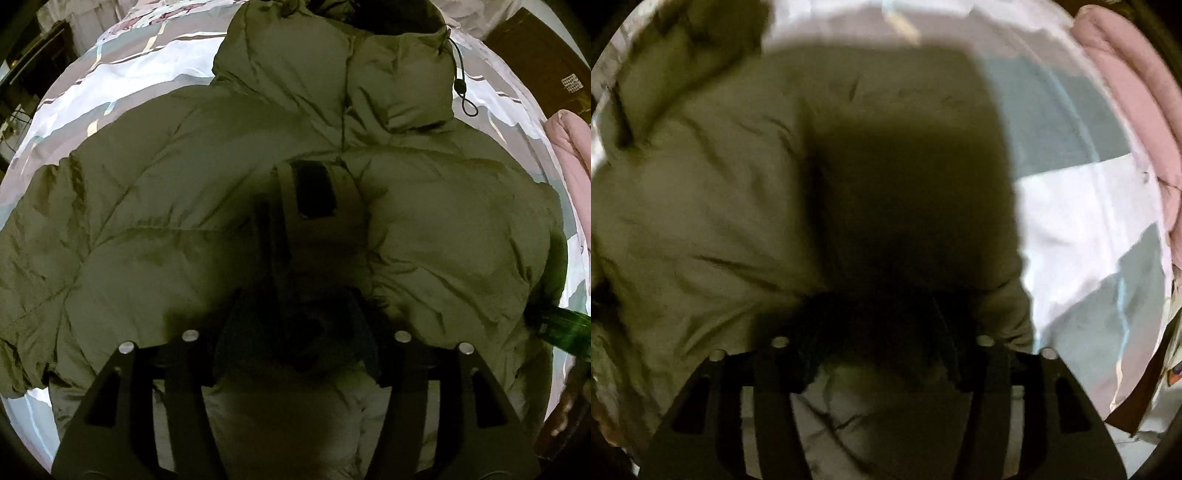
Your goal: Fold large clothes
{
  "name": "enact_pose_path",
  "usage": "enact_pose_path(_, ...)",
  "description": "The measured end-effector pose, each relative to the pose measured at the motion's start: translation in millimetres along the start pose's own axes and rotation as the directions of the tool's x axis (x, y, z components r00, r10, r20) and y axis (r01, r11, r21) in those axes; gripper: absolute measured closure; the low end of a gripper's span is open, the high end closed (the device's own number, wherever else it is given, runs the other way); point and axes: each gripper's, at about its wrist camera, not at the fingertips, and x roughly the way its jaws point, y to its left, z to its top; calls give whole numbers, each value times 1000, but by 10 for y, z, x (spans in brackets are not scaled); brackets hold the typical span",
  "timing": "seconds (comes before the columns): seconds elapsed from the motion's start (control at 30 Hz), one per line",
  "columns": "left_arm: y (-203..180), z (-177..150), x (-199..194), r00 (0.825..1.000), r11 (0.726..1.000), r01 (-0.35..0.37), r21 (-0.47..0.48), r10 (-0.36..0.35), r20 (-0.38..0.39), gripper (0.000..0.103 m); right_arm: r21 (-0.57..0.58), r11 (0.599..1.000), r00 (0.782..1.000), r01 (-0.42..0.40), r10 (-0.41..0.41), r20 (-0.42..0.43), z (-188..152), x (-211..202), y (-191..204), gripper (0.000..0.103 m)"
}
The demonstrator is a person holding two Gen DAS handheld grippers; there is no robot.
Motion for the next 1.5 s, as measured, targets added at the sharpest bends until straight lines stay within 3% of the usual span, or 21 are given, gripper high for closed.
enact_pose_path(0.17,174,24,-158,999,999,10,-53,-8,46,30,73,990,986,-122,112,121,53,-457,-105,43)
enact_pose_path(0.27,298,34,-178,999,995,31,-97,-27,44,30,29,998,981,-47,41,189,84,-547,-35,34)
enact_pose_path(0.4,378,37,-178,999,993,27,-113,-25,19,29,-71,997,1000,11,-9,29,18,39,89,24)
enact_pose_path(0.47,467,57,-255,999,993,46,-112,-45,8,23,-63,998,999,14,-11,40,31,108,54,17)
enact_pose_path(0.57,860,62,-583,994,983,45,-178,-26,106,10,-33,999,999,-14,16,38,24,19,-76,15)
enact_pose_path(0.63,1372,1,-824,983,943,9,-331,52,175,8,-6,999,998,-54,54,36,3,-36,-195,15)
enact_pose_path(0.67,1642,-75,-917,978,905,-6,-425,93,185,8,0,998,997,-66,66,35,-27,-54,-228,15)
enact_pose_path(0.7,2026,-217,-1014,973,827,-30,-561,153,174,7,5,997,996,-81,81,32,-45,-67,-268,15)
enact_pose_path(0.73,2433,-426,-1091,970,712,-45,-700,200,141,4,8,995,995,-96,96,28,-64,-73,-310,15)
enact_pose_path(0.8,3117,-932,-1136,979,451,19,-892,173,109,3,9,994,994,-108,108,19,-123,-89,-325,15)
enact_pose_path(0.83,3430,-1257,-1115,984,283,78,-956,133,120,3,7,994,994,-112,112,14,-131,-77,-340,15)
enact_pose_path(0.9,3771,-1643,-1028,990,103,110,-989,76,118,3,-5,993,993,-114,114,3,-151,-34,-352,15)
enact_pose_path(0.93,3919,-1779,-965,994,64,98,-993,49,101,3,-11,993,993,-116,116,-4,-166,-15,-346,15)
enact_pose_path(0.97,4030,-1869,-916,996,48,76,-996,40,78,3,-13,993,993,-118,118,-9,-207,-9,-336,15)
enact_pose_path(1.1,4258,-1985,-722,998,30,59,-998,10,59,3,0,988,987,-157,157,-15,-346,-92,-298,15)
enact_pose_path(1.17,4320,-1987,-641,996,40,92,-995,0,92,13,10,980,980,-197,197,-12,-374,-152,-299,15)
enact_pose_path(1.2,4316,-1935,-639,997,71,79,-994,16,81,36,12,976,976,-217,217,-9,-363,-185,-277,15)
enact_pose_path(1.23,4309,-1869,-675,996,110,71,-991,39,76,69,13,971,971,-240,240,0,-367,-220,-281,15)
enact_pose_path(1.3,4321,-1771,-783,989,141,130,-981,56,139,94,5,969,969,-249,248,13,-426,-273,-340,15)
enact_pose_path(1.4,4217,-1576,-1110,968,219,139,-966,176,180,97,-13,973,973,-229,229,18,-492,-336,-244,15)
enact_pose_path(1.5,3926,-1276,-1465,926,357,175,-918,257,276,97,7,972,972,-235,235,11,-620,-394,-174,15)
